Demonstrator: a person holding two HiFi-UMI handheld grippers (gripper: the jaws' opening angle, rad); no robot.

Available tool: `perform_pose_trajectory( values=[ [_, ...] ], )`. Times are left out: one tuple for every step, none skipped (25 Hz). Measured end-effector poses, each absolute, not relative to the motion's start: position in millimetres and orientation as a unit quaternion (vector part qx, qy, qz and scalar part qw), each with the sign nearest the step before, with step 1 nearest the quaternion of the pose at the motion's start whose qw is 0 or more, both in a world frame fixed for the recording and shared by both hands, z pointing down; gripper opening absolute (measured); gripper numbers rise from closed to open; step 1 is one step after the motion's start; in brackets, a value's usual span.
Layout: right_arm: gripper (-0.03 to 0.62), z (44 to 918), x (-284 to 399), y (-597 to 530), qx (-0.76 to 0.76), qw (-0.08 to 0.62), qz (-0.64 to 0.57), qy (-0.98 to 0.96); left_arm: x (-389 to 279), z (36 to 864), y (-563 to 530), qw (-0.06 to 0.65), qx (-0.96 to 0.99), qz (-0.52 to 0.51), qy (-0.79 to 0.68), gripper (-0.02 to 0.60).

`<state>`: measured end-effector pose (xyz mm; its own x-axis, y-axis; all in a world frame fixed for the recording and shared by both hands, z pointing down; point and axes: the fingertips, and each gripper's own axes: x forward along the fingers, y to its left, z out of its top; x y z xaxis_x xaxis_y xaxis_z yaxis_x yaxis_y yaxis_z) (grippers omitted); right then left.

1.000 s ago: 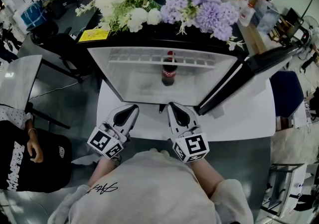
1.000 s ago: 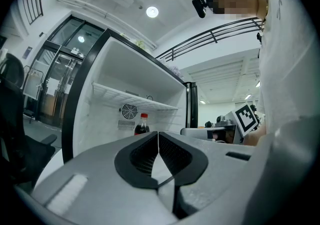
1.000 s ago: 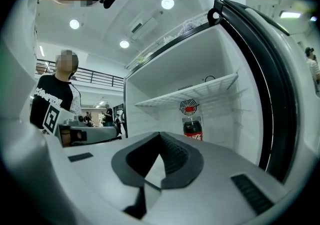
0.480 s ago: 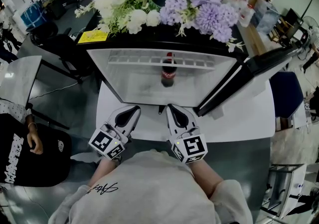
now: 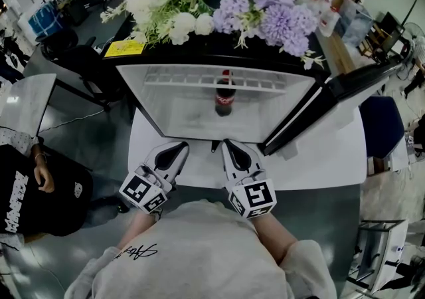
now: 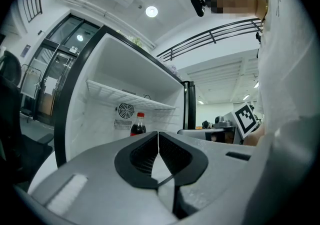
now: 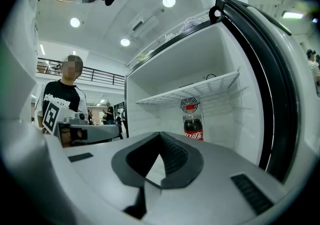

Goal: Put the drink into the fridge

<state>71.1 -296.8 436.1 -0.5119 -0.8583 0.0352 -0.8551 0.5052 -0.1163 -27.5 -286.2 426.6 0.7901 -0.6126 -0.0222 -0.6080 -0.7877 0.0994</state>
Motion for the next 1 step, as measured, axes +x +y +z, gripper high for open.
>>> perform_pose_trajectory(
  values=[
    [0.009,435.8,71.0,-296.6,-0.493,0.014,-0.06,0.868,-27.3,426.3,-286.0,0.043,0.945,-0.027,-0.323,0.009]
  ],
)
